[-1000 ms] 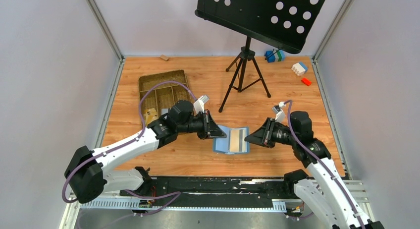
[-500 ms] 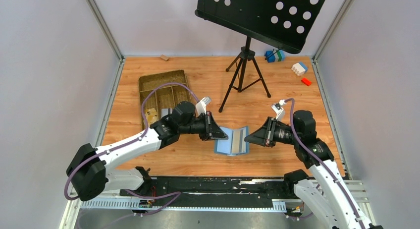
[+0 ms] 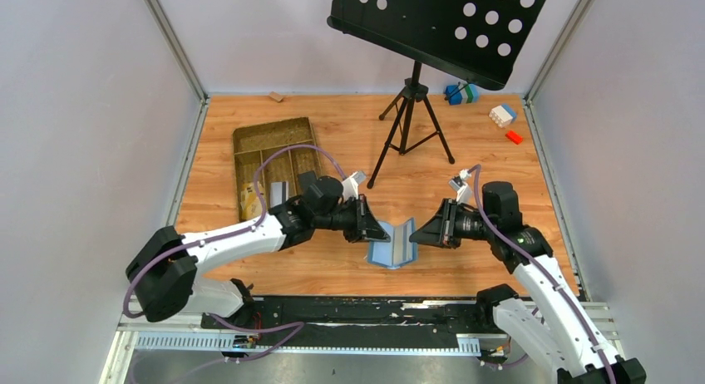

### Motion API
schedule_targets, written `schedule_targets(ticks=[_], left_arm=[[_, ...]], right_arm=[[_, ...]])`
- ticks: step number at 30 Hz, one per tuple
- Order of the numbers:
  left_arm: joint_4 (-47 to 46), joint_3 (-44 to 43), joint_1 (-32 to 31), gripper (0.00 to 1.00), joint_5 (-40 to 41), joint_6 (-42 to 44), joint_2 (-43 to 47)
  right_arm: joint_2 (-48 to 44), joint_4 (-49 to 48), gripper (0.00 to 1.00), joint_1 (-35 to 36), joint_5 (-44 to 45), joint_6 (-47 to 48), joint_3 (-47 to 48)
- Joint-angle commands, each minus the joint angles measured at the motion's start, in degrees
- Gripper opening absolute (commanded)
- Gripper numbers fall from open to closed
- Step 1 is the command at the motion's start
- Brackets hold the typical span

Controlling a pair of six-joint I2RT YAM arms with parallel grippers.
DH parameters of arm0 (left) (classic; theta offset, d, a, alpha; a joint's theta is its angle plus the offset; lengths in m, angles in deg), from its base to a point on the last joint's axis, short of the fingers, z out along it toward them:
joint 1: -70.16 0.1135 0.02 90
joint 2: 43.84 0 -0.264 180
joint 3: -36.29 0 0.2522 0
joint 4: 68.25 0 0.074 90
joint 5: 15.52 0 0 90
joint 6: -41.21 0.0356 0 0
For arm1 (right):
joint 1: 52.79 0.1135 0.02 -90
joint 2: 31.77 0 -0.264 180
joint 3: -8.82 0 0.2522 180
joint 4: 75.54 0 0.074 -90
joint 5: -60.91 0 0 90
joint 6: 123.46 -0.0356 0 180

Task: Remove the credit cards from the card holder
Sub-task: Remove the credit card from the card holder.

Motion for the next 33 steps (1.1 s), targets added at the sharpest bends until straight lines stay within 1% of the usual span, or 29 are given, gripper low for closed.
schedule_targets(ticks=[1, 7, 10, 13, 16, 20, 25, 26, 29, 33], left_arm=[[-6.67, -3.24, -2.09, 0.00, -0.74, -1.35, -3.24], [-8.25, -5.71, -2.22, 0.00, -1.36, -2.13, -7.28], [-8.12, -6.93, -2.22, 0.00, -1.99, -2.27, -8.40], [-6.63, -8.25, -2.22, 0.00, -1.89, -1.45, -9.08], [-5.56, -8.99, -2.22, 0.00, -1.64, -0.98, -9.50], [-5.44, -9.20, -2.22, 0.00, -1.51, -1.26, -10.15], [-7.43, -9.50, -2.64, 0.00, -1.84, -2.33, -11.33], [-7.66, -9.70, -2.66, 0.00, -1.88, -2.39, -11.63], [-8.83, -9.92, -2.66, 0.00, -2.10, -3.00, -12.46], [-14.54, -9.00, -2.66, 0.00, -2.84, -5.87, -13.73]], right_arm=[[1.42, -1.78, 0.07, 0.10, -0.50, 3.23, 3.08], [7.03, 9.11, 0.13, 0.12, 6.16, 11.94, 7.09], [8.30, 9.16, 0.15, 0.12, 6.28, 12.83, 7.17], [9.34, 10.00, 0.25, 0.17, 7.73, 13.76, 7.14], [10.71, 11.81, 0.32, 0.12, 9.76, 15.17, 7.69], [11.43, 10.72, 0.36, 0.12, 9.00, 15.51, 7.81], [13.64, 8.45, 0.52, 0.12, 5.82, 15.42, 7.94], [14.02, 8.42, 0.54, 0.14, 5.58, 15.53, 7.93], [14.62, 9.63, 0.55, 0.12, 6.62, 16.17, 7.93], [15.06, 10.68, 0.55, 0.12, 6.78, 17.18, 6.87]])
